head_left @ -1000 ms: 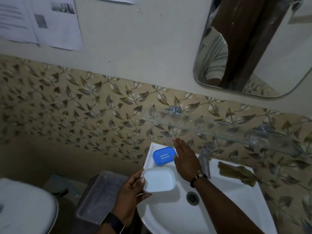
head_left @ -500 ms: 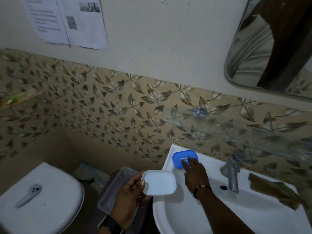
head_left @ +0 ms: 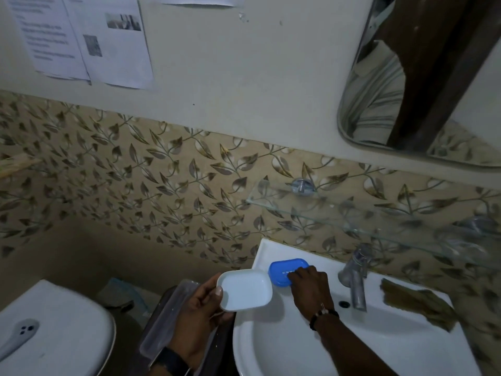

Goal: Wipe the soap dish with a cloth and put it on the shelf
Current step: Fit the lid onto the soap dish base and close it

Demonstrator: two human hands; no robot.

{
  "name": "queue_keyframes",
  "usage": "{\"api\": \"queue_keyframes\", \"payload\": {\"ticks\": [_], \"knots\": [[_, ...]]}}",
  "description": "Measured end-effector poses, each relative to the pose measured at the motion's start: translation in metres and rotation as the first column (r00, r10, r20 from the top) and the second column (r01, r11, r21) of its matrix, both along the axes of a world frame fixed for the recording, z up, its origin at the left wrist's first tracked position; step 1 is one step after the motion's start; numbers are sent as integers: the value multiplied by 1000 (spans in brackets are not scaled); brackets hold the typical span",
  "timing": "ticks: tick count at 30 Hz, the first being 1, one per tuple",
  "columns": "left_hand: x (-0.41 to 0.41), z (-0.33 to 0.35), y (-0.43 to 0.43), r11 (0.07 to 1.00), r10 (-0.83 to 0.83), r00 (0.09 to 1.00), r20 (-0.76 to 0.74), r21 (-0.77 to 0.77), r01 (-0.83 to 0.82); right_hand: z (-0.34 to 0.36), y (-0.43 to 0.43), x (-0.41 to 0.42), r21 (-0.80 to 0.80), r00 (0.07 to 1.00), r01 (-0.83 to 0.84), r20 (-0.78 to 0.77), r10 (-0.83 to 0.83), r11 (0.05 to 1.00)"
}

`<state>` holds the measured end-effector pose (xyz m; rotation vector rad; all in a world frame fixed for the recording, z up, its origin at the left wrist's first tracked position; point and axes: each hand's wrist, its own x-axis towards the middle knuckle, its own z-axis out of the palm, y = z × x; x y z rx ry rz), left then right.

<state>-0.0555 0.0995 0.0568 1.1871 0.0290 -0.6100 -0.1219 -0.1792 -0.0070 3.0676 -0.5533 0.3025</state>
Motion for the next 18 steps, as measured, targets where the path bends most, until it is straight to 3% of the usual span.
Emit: {"api": "queue_keyframes", "payload": {"ticks": [7, 14, 18], "knots": [[-8, 0, -19, 997, -55, 998, -8, -46, 54, 5, 2, -32, 147, 981, -23, 196, -7, 989], [-11, -1, -30, 990, -117, 993, -22, -77, 115, 33, 20, -64, 160, 944, 25, 322, -76, 987], [-11, -4, -33, 990, -119, 993, -22, -85, 117, 57, 35, -79, 374, 858, 156, 407, -313, 914]]}}
